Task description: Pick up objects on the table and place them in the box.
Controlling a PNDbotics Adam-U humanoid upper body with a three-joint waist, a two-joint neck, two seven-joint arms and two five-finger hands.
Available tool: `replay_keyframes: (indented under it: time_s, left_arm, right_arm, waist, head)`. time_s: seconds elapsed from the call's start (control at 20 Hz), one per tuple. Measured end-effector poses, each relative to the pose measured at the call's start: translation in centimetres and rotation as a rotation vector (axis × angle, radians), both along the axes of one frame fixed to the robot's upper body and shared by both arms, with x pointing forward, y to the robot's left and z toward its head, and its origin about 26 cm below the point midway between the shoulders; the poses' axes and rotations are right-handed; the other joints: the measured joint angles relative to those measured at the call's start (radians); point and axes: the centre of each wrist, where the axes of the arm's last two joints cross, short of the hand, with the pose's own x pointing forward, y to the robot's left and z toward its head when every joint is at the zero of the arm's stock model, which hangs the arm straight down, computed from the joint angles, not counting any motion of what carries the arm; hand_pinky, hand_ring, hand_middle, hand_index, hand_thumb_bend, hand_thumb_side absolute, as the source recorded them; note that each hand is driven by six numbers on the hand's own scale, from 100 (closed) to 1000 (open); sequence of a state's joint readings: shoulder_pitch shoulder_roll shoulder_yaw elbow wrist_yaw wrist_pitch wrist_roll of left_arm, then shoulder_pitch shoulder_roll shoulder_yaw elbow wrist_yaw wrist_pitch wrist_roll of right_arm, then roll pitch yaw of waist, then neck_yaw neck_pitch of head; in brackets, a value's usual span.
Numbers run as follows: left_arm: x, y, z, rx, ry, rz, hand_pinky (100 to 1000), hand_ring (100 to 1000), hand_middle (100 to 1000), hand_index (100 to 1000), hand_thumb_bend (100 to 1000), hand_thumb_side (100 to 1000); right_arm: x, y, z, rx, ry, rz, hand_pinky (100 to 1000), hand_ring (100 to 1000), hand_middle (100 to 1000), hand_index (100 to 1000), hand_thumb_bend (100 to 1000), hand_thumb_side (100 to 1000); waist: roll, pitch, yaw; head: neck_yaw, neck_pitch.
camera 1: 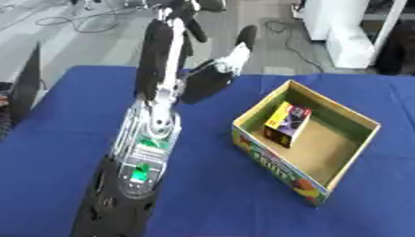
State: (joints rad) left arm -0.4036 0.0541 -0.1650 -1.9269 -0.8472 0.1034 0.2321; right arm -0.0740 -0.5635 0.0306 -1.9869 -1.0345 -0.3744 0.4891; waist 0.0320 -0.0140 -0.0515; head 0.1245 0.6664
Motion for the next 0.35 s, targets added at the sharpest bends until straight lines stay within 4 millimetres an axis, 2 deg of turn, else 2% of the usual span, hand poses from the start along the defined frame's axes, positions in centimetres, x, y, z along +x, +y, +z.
replay_keyframes:
  time_s: [0.35]
  left_arm:
    - [-0.06, 0.08, -0.25, 0.004, -0.004, -0.015, 261, 436, 651, 694, 343, 667]
  right_arm:
    - [0.04, 0.03, 0.06, 0.001, -0.001, 0.002, 141, 298, 384, 481, 100, 1000]
  waist:
    - [0.003, 0.001, -0.002]
  head:
    - [-0.028, -0.009]
